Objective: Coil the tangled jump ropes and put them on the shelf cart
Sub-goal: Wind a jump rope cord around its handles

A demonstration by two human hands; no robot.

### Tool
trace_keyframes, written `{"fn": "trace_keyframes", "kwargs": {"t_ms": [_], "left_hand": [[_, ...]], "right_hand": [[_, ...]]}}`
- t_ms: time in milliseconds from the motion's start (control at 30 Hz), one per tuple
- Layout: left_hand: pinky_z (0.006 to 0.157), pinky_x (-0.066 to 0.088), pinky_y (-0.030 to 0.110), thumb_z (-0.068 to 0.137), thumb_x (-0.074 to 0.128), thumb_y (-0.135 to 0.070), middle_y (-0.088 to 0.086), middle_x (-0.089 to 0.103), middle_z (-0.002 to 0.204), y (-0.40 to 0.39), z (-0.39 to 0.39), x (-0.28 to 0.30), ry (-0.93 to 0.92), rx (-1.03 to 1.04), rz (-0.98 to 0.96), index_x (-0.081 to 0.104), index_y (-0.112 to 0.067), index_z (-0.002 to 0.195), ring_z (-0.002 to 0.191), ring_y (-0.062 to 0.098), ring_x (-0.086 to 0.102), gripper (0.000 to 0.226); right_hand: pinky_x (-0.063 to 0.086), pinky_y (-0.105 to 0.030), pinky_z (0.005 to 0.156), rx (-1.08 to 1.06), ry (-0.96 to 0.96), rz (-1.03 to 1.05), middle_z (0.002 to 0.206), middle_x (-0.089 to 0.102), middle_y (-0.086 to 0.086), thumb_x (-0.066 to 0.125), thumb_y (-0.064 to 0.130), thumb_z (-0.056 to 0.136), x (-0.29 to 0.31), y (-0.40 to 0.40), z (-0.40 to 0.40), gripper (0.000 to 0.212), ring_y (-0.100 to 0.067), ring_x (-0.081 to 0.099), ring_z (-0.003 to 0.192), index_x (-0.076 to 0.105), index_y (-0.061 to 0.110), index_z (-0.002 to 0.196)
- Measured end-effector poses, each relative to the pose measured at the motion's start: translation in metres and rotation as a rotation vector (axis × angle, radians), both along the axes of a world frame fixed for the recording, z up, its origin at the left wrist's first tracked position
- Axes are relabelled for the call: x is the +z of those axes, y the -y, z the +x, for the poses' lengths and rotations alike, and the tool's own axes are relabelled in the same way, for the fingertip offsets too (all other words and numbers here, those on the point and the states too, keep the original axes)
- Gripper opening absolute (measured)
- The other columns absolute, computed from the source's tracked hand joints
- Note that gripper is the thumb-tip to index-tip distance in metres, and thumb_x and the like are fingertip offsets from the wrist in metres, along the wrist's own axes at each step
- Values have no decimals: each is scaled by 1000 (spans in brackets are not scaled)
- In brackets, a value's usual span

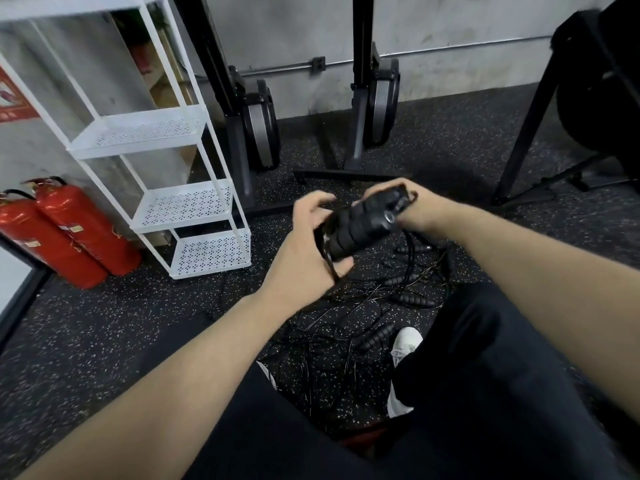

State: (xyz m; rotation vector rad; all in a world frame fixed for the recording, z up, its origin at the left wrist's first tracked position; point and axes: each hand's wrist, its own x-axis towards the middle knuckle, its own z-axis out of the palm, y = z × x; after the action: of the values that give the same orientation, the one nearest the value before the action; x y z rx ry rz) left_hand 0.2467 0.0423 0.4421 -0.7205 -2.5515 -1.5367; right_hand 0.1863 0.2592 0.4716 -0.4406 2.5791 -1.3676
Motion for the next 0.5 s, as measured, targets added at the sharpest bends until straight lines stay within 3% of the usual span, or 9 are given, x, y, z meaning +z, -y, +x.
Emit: {"fn": "trace_keyframes", "kwargs": {"t_ms": [67,100,167,200,267,300,333,433,500], "left_hand": [[87,45,10,79,74,1,-10,57,115,-2,-4,-2,-46,76,87,32,-37,136,100,-6,60,80],[86,42,6,80,74,1,-11,54,117,-2,-5,-1,-61,118,104,37,-35,135,101,-10,57,75],[85,37,0,83,72,1,-8,49,119,-2,-9,-3,-80,218,110,48,-27,133,101,-18,51,63],[85,35,-2,84,72,1,-5,47,121,-1,-13,-6,-86,274,107,51,-20,134,101,-21,48,58],[85,35,-2,85,71,-2,-3,46,126,1,-20,-12,-56,382,97,53,-14,135,100,-25,46,54],[87,38,3,86,70,-5,-3,47,127,3,-23,-15,-34,424,86,52,-15,135,99,-23,47,53],[91,43,13,87,69,-8,-3,48,127,5,-26,-18,-18,452,62,52,-18,134,98,-19,50,51],[87,48,36,89,65,-9,-1,53,128,12,-27,-34,24,431,-113,47,-25,135,96,9,59,52],[84,50,42,89,63,-9,3,58,127,15,-27,-46,20,415,-256,43,-25,136,99,25,61,53]], "right_hand": [[39,-31,58,-72,56,-30,60,59,4,61,29,100,-20,2,8,36,-13,46,57,75,34,67],[34,-28,53,-81,93,-12,57,51,6,55,41,102,-29,4,14,37,-13,40,53,76,39,72],[38,-24,52,-48,126,31,61,46,7,45,57,101,-46,13,23,35,-16,39,56,76,42,93],[44,-21,57,-26,127,63,67,50,8,42,57,102,-53,18,29,35,-15,44,62,74,42,105],[48,-19,91,30,58,204,105,66,9,37,49,107,-64,30,39,42,-9,56,92,63,29,134],[44,-25,105,60,19,287,128,65,2,35,46,108,-67,35,45,47,-11,57,109,55,20,142],[43,-30,106,94,-7,348,136,62,-4,33,46,109,-69,40,50,50,-18,58,118,51,15,144],[41,-34,75,174,-106,559,102,70,-13,32,43,110,-66,50,62,34,-36,65,96,50,16,117],[37,-35,67,219,-219,700,86,65,-10,31,41,110,-60,58,68,27,-36,65,85,44,18,102]]}}
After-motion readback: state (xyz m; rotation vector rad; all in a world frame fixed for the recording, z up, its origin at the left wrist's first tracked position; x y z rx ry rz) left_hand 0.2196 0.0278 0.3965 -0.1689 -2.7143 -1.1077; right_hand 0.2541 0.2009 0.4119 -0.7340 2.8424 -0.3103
